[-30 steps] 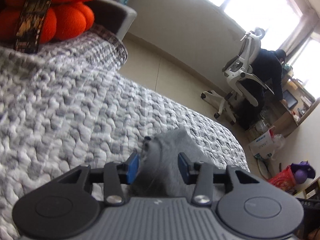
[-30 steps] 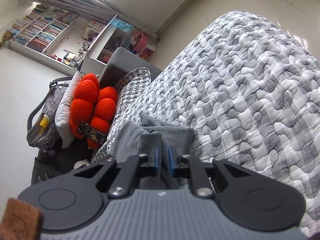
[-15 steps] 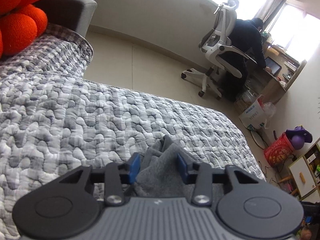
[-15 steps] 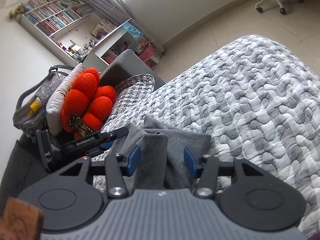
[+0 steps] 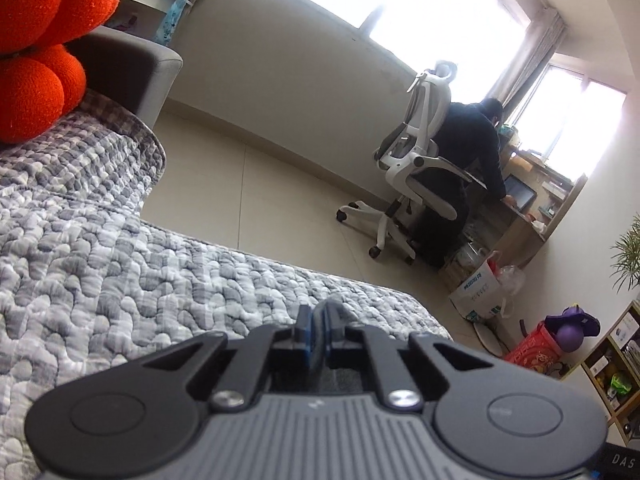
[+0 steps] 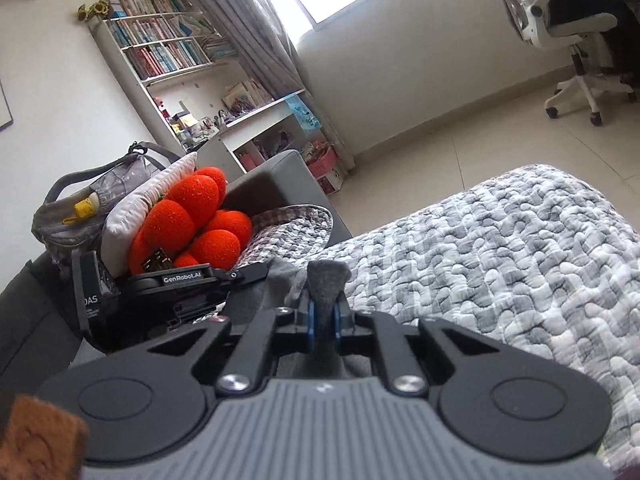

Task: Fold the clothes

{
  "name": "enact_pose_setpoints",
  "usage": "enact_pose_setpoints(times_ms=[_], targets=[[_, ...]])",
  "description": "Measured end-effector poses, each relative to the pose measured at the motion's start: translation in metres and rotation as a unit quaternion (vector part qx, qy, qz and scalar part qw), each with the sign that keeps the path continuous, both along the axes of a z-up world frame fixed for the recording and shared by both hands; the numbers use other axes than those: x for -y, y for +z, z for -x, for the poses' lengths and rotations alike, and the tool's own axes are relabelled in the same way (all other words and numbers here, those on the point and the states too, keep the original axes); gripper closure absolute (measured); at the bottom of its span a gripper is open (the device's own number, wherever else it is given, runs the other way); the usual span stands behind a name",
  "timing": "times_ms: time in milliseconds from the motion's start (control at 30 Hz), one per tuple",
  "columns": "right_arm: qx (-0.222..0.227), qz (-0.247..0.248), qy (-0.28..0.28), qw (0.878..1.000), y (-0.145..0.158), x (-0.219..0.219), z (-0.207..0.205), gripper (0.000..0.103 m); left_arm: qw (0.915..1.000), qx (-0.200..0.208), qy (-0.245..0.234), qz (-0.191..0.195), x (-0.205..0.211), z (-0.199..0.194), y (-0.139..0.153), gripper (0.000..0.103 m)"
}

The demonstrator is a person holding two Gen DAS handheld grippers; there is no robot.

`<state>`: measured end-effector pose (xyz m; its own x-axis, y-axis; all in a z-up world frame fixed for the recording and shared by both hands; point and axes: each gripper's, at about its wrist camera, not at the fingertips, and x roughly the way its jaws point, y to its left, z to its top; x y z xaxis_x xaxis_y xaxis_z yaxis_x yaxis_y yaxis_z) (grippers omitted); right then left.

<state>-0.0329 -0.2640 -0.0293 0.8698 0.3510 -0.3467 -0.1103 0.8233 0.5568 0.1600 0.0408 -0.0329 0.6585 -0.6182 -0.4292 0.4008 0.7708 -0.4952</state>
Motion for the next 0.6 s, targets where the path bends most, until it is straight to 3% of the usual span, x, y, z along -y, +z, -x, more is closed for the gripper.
enact_pose_setpoints(times_ms=[233,300,433,600], targets=[[-0.109,-0.039,-0.035,0.993,-0.042,0.025,-0.017,0.092,0.9978,-0.032,0.012,-0.058,0.019,-0.022,-0.029,0.098],[-0.121,-0.040,-0.035,0.991,-0.046,0.029,-0.019,0.091,0.9960,-0.041,0.019,-0.077,0.019,-0.024,-0.035,0.098],[-0.099,-0.024,-0.045,0.994,-0.035,0.031,-0.008,0.062,0.9971,-0.006,0.031,-0.069,0.008,-0.011,-0.021,0.097],[-0.049,0.044,-0.065,0.996,-0.018,0.019,0.003,0.060,0.9945,0.081,-0.003,-0.066,0.009,0.020,0.012,0.097]])
